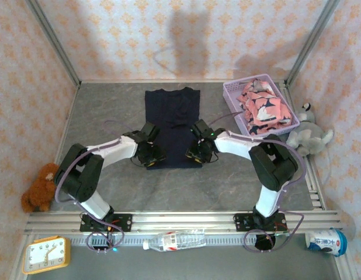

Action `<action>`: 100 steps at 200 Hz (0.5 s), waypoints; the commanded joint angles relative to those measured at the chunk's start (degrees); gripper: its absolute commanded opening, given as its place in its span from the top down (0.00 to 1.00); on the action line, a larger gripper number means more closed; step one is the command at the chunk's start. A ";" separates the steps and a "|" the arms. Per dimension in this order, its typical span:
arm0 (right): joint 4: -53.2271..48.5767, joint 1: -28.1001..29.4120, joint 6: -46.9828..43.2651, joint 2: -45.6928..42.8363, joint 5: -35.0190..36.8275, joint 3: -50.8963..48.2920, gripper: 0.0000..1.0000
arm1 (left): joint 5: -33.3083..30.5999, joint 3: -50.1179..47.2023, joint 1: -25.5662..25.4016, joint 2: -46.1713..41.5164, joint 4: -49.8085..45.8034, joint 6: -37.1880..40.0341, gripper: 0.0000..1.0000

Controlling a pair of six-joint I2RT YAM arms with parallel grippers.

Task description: Fold and stack the mixed laundry pile

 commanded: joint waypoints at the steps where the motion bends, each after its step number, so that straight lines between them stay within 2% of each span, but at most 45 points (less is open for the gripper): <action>1: -3.61 1.26 2.83 -2.29 7.63 -2.42 0.60 | -3.63 -3.26 0.31 -3.04 -6.05 0.28 0.38; 20: -5.11 3.18 3.66 -5.52 9.77 -2.58 0.50 | -5.32 -1.49 0.34 -5.92 -10.13 1.83 0.28; 45: -9.20 5.35 3.27 -8.52 12.64 -1.73 0.42 | -6.19 0.34 0.31 -9.59 -14.56 2.35 0.25; 70: -10.33 6.77 2.77 -8.82 12.93 -2.27 0.39 | -6.64 -2.18 0.28 -13.81 -15.67 -0.26 0.25; 100: -8.23 7.58 3.77 -7.62 12.76 -3.98 0.39 | -5.30 -7.80 0.27 -16.10 -12.09 -4.77 0.27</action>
